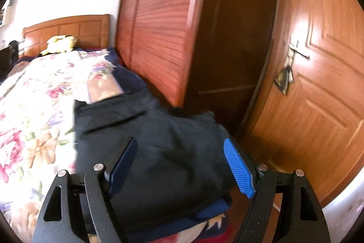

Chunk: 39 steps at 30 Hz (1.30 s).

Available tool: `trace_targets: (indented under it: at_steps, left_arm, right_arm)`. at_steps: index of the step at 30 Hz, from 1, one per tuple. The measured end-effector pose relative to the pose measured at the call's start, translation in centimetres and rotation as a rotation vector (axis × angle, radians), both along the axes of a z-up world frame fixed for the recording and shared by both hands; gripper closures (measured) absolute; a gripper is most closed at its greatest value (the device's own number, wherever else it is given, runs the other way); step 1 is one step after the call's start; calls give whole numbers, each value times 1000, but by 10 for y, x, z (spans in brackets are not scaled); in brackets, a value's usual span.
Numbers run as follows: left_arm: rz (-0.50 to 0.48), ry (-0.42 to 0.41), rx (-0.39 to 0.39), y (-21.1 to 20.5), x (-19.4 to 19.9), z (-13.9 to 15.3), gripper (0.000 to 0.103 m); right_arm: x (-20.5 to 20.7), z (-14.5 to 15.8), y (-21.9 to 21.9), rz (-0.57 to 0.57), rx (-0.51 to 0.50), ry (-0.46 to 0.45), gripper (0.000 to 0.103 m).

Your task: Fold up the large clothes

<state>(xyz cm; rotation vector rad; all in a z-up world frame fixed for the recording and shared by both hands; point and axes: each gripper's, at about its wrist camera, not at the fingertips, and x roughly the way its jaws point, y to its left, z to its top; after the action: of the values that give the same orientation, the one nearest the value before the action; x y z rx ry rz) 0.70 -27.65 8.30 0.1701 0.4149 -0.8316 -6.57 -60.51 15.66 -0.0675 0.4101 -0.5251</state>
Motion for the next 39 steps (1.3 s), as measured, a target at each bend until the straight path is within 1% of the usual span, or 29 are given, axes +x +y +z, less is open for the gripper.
trace_targets:
  at_steps: [4,8,10,15,19,21,24,28,30,31,34,35,37,39]
  left_arm:
    - [65,-12,0,37,-9,5,20]
    - [134,-9,16,70,-13,1,20]
    - [165,-6,20,82,-13,-2,20]
    - [249,4,38,122,-12,-17,20]
    - [325,8,51,152,-10,-34,20]
    - [360,10,59,164,-7,-41,20]
    - [415,3,84,182,-4,-52,20]
    - [499,-29,111,204,-2,-60,20]
    - [530,-31,90,216,-1,-61,20]
    - [542,-26,67,224,0,-61,20]
    - [574,-21,16,243,3,-61,20]
    - [589,-26,12,247,4,-61,20]
    - [621,-40,9,257,8,-61,20]
    - [653,-55,7,267,9,-62,20]
  right_arm:
    - [-9,6,56,96,-1,-23,23]
    - [-14,-9,112,213,25,-21,22]
    - [-12,-14,138,261,33,-23,20]
    - [-11,-30,194,373,73,-31,18]
    - [-4,-52,237,453,114,-24,18]
    - [-1,-61,255,492,127,-38,18]
    - [5,-73,284,528,141,-46,18]
    - [20,-88,318,598,157,-29,18]
    - [26,-91,325,628,165,-24,18]
    - [29,-91,330,642,168,-28,18]
    - [34,-91,344,669,166,-55,18]
    - [47,-97,338,675,167,-61,18]
    - [48,-98,347,694,160,-74,18]
    - [59,-110,356,711,148,-86,18]
